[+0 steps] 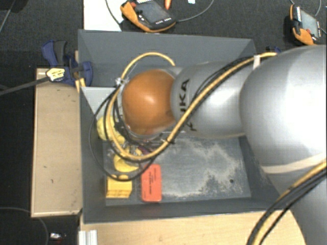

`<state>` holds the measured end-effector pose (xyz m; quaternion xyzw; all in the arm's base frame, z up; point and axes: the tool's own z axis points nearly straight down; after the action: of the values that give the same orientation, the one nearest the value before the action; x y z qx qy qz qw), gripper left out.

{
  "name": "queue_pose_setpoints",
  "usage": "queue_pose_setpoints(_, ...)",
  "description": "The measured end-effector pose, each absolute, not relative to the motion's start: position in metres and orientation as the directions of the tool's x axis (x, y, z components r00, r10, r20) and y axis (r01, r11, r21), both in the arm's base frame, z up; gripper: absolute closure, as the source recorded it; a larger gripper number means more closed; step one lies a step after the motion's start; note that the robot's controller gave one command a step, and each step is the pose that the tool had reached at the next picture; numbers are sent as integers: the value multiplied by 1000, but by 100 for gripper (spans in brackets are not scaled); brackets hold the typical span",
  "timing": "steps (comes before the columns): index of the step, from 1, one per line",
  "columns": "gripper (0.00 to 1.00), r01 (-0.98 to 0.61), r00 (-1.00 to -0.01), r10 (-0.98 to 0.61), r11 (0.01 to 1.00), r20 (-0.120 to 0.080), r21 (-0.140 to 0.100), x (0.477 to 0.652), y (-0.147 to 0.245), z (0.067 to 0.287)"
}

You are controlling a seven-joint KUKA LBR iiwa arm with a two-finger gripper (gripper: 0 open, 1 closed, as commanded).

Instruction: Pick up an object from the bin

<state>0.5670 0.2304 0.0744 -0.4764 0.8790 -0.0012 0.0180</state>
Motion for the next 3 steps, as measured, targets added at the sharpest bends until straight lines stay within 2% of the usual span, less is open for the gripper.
queue_pose_setpoints(1,100,-837,-546,-837,547,-31,-19,567,231,74)
queue_pose_setpoints(2,100,-834,-550,-834,551,-32,-19,567,230,86)
queue_pose_setpoints(3,100,-833,-552,-833,552,-25,-13,564,229,117)
